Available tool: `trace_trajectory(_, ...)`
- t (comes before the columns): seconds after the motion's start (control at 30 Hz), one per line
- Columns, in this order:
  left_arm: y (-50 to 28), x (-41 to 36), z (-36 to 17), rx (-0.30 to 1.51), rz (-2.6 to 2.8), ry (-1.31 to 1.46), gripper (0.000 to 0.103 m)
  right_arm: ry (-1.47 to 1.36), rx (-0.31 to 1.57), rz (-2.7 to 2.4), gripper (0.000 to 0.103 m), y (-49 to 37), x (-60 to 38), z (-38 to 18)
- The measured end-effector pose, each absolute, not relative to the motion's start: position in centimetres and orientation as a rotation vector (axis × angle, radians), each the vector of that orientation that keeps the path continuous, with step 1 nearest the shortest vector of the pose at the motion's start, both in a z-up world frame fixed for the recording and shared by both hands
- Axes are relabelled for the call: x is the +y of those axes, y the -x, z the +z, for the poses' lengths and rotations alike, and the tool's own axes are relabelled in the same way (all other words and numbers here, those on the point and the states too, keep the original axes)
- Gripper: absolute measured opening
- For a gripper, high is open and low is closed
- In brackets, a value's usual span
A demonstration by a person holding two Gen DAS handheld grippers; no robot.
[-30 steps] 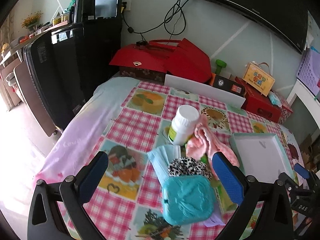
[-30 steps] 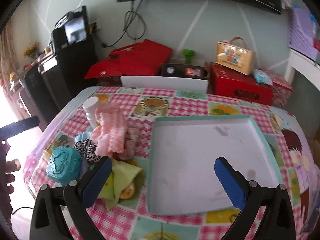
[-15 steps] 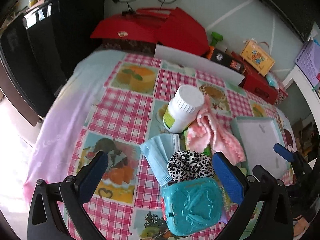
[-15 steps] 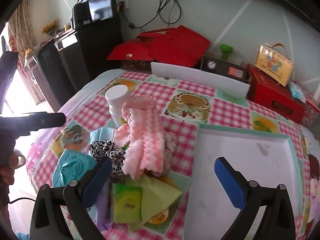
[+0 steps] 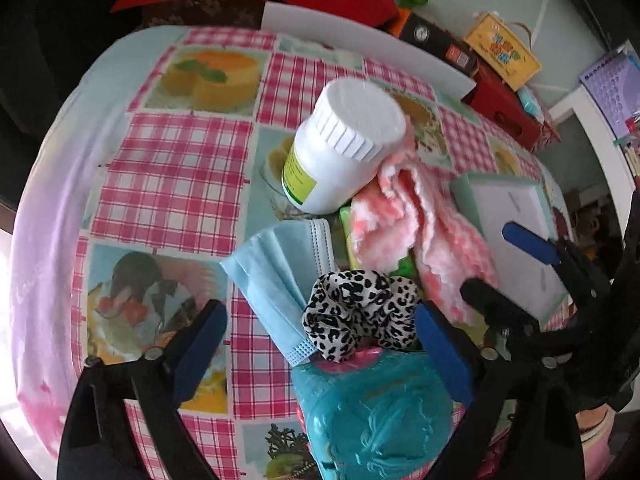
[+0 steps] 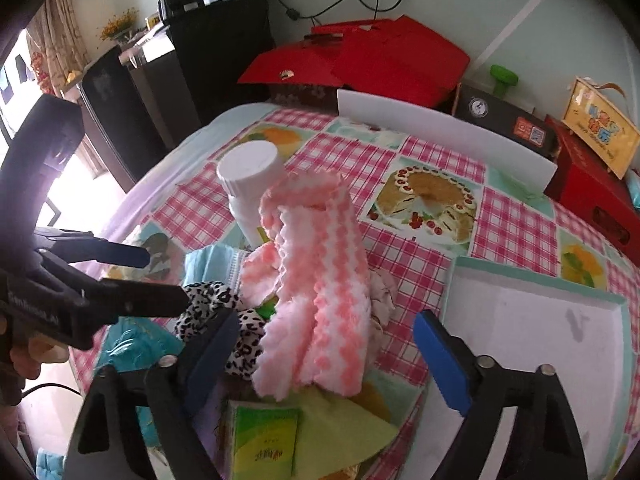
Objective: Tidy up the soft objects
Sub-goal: 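Reach the right tool to the pink knitted cloth while the left tool reaches the leopard scrunchie, then close the right tool on the pink cloth while the left tool closes on the scrunchie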
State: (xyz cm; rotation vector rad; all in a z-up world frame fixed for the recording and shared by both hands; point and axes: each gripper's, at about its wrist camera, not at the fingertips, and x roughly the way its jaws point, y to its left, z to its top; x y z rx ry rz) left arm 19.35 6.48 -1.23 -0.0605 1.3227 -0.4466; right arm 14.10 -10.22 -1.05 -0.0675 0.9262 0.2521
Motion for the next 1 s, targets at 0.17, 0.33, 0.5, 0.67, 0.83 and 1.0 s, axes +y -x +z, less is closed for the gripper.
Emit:
trace_trajectory(0.17, -19.7, 5.9, -2.5, 1.378, -0.473, 0.086, 0.088, 0.080, 0.961, 0.265, 0.081, -15.3, -9.8, -2.2)
trace_trajectory(0.33, -20.5, 5.4, -3.8, 1.400, -0.479, 0.083, 0.080, 0.078, 0.984, 0.260, 0.077, -16.2, -9.7, -3.1)
trace_trajectory(0.5, -21.1, 4.4, -5.4, 1.423, -0.483, 0.090, 0.075, 0.091, 0.982, 0.265, 0.077, -16.9, -9.6, -3.5)
trace_trajectory(0.67, -21.2, 4.0, -6.0, 1.423, -0.491, 0.092, 0.065, 0.105, 0.965, 0.276, 0.069, -17.4, -9.4, -3.3)
trace_trajectory(0.83, -21.6, 4.1, -6.0, 1.428, -0.518, 0.103, 0.052, 0.123, 0.956, 0.291, 0.061, -17.7, -9.0, -3.3)
trace_trajectory(1.0, -21.6, 4.0, -5.9, 1.415, -0.522, 0.106, 0.033, 0.113, 0.964, 0.303, 0.032, -17.9, -9.0, -3.7)
